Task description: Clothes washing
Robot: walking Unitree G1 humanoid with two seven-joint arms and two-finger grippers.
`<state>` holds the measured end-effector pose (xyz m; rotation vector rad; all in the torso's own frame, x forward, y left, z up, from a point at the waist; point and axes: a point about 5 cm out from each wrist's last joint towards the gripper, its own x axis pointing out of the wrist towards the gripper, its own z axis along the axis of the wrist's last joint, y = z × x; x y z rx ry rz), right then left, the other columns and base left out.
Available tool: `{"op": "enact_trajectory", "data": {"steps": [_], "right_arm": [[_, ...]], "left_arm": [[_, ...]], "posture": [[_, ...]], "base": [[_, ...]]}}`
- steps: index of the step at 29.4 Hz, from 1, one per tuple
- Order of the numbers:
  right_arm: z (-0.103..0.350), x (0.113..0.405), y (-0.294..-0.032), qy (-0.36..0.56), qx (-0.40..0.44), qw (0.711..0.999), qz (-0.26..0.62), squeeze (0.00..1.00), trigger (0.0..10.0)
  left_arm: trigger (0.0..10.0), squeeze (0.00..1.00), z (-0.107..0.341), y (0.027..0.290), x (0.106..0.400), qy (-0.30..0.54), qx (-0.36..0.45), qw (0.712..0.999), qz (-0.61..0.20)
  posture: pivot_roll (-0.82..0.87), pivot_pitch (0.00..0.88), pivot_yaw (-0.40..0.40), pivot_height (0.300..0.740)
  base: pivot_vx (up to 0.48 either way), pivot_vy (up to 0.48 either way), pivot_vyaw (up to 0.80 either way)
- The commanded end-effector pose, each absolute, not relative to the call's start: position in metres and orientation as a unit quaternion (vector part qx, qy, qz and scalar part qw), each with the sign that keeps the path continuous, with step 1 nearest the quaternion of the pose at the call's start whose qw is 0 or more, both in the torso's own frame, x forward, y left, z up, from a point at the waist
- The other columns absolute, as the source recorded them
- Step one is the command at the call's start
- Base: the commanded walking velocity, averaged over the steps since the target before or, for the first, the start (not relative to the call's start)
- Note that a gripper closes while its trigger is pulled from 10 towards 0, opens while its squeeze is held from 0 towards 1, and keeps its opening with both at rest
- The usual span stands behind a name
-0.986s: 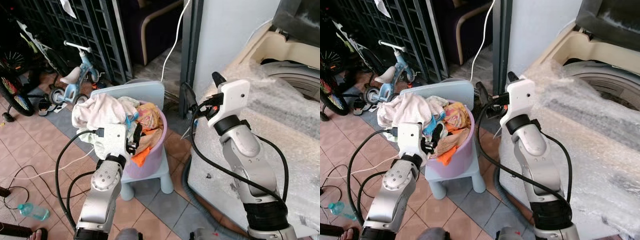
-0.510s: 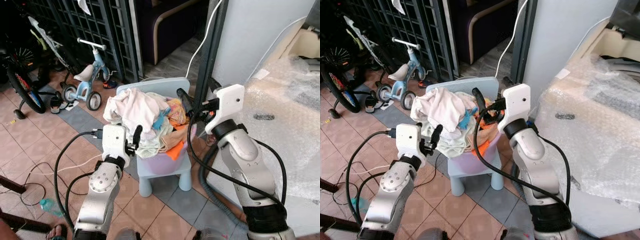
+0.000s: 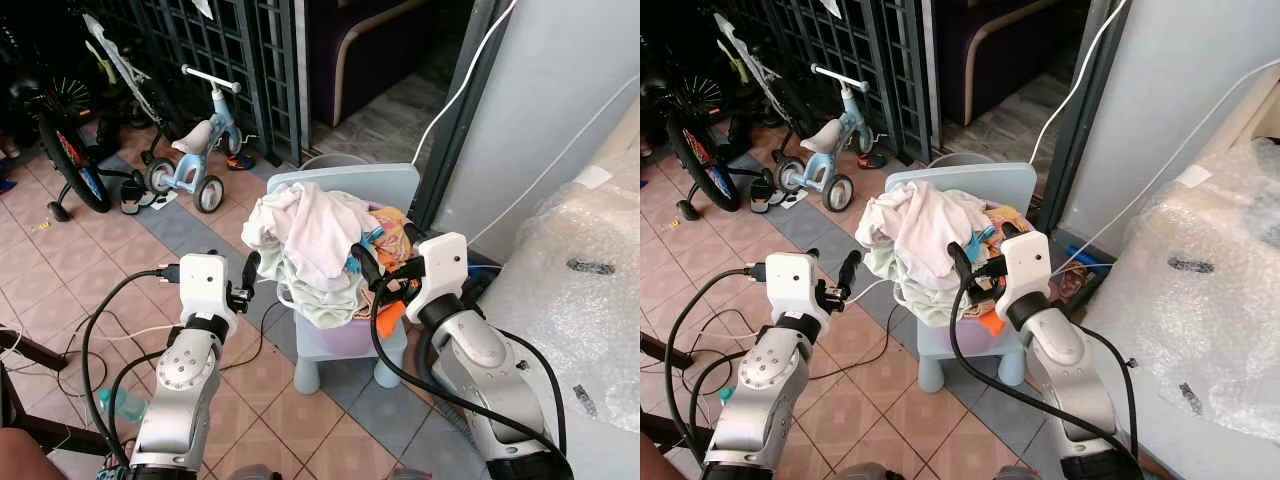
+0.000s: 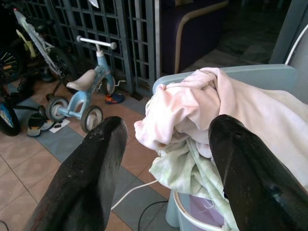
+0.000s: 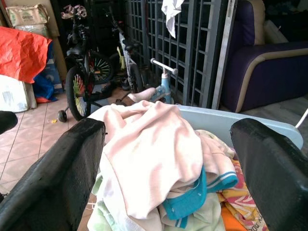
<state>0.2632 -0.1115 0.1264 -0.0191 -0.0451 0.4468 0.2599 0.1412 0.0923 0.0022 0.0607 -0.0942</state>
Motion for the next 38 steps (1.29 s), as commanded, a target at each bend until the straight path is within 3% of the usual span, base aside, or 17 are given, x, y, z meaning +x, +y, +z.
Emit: {"op": "enact_trajectory", "data": {"steps": [1,8,14,21,25,33,38], "right_arm": [[0.117,0.261,-0.113,-0.002,-0.021,0.973,0.229,0.0,10.0],[0.092,0.256,-0.112,0.061,-0.061,0.96,0.265,0.0,10.0],[0.082,0.257,-0.111,0.08,-0.063,0.959,0.265,0.0,10.0],[0.071,0.263,-0.104,0.09,-0.076,0.957,0.266,0.0,10.0],[0.063,0.279,-0.095,0.097,-0.122,0.957,0.245,0.0,10.0],[0.074,0.3,-0.086,0.072,-0.092,0.971,0.208,0.0,10.0],[0.071,0.308,-0.087,0.082,-0.066,0.979,0.172,0.0,10.0]], "left_arm": [[10.0,0.0,0.094,0.141,0.259,0.028,0.0,0.999,-0.046],[10.0,0.0,0.093,0.142,0.259,0.034,0.003,0.999,-0.031],[10.0,0.0,0.093,0.15,0.256,0.039,0.019,0.999,0.001],[10.0,0.0,0.088,0.173,0.233,0.061,0.034,0.996,0.049],[10.0,0.0,0.089,0.185,0.221,0.068,0.044,0.994,0.067],[10.0,0.0,0.093,0.183,0.212,0.074,0.04,0.994,0.07],[10.0,0.0,0.096,0.178,0.211,0.076,0.034,0.995,0.057]], "posture": [[-0.03,0.052,0.043,0.74],[-0.02,0.06,0.039,0.74],[0.02,0.073,0.031,0.74],[0.11,0.108,0.018,0.74],[0.15,0.122,0.01,0.74],[0.18,0.143,-0.001,0.74],[0.18,0.165,0.002,0.74]], "base": [[0.349,0.0,0.0],[0.05,0.0,0.61],[0.0,0.0,0.0],[0.0,0.0,0.0],[0.0,0.0,0.15],[0.0,0.0,0.72],[0.0,0.0,0.0]]}}
